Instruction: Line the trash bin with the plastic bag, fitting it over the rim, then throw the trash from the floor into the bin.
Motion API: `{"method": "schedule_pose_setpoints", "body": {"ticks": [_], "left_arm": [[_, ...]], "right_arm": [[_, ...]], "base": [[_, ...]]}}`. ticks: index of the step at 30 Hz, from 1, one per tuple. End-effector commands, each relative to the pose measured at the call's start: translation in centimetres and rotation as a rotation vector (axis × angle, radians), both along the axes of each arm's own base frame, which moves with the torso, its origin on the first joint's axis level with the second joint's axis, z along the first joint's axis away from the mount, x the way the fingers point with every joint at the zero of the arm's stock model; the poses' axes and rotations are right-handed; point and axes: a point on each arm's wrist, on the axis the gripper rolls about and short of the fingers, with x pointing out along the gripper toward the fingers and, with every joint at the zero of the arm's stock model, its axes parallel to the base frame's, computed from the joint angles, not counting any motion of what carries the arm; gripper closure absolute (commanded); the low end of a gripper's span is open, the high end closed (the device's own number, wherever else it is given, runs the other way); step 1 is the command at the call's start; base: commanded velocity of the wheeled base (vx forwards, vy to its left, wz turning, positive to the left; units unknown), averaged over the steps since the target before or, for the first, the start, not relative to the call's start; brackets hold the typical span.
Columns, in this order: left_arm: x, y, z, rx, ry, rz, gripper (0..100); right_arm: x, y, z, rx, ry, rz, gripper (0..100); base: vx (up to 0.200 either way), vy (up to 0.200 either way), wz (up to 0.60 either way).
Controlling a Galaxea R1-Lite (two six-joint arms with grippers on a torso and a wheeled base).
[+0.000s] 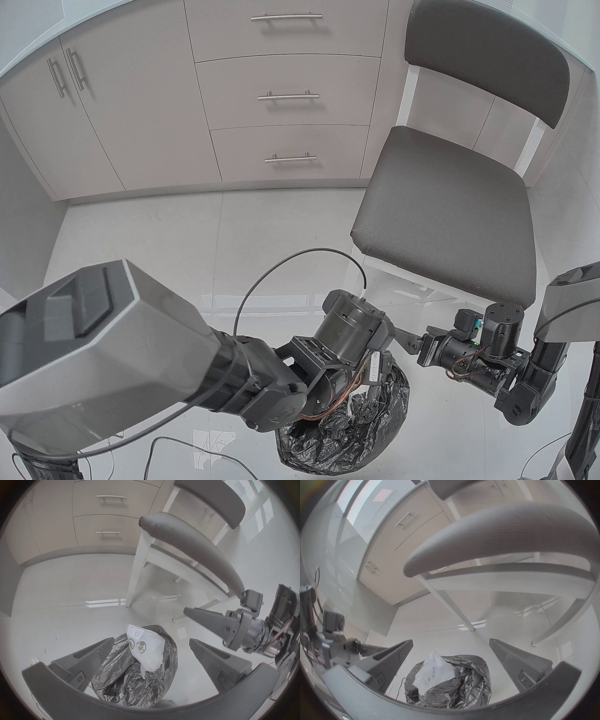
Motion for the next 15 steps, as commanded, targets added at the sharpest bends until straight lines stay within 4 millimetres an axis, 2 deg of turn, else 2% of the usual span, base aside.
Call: {"method": "schedule_pose_setpoints", "body": {"ticks": [1,2,3,6,8,11,13,14,15], "left_arm": [[-1.2,1.7,3.4,-0.05,-0.034,0.004,0],[-1.6,2.2,4.3,-0.064,-0.045,0.005,0],[-2.0,3.0,5.8,-0.092,-0.065,0.008,0],[-2.7,7.1,11.5,-0.195,-0.155,0.061,0],[-3.0,9.4,13.9,-0.235,-0.199,0.098,0],[-4.2,16.1,18.5,-0.26,-0.281,0.237,0],[-5.6,20.3,20.5,-0.257,-0.306,0.328,0],[-6.0,21.5,21.0,-0.258,-0.315,0.359,0],[-7.3,24.1,21.7,-0.253,-0.331,0.43,0]], "right_arm": [[-0.9,1.7,0.9,-0.022,-0.058,0.073,0],[-0.9,1.8,1.0,-0.023,-0.063,0.077,0],[-0.8,1.9,0.9,-0.027,-0.058,0.081,100],[-0.6,2.3,1.0,-0.052,-0.052,0.093,100],[-0.5,2.3,0.9,-0.074,-0.058,0.099,100],[-0.2,3.1,0.5,-0.083,-0.062,0.119,100],[0.0,3.6,0.1,-0.087,-0.054,0.132,100],[0.1,3.7,-0.2,-0.089,-0.049,0.134,100],[0.3,4.1,-0.6,-0.091,-0.045,0.142,100]], "base": [[0.0,0.0,0.0],[0.0,0.0,0.0],[0.0,0.0,0.0],[0.0,0.0,0.0],[0.0,0.0,0.0],[0.0,0.0,0.0],[0.0,0.0,0.0],[0.0,0.0,0.0],[0.0,0.0,0.0]]}}
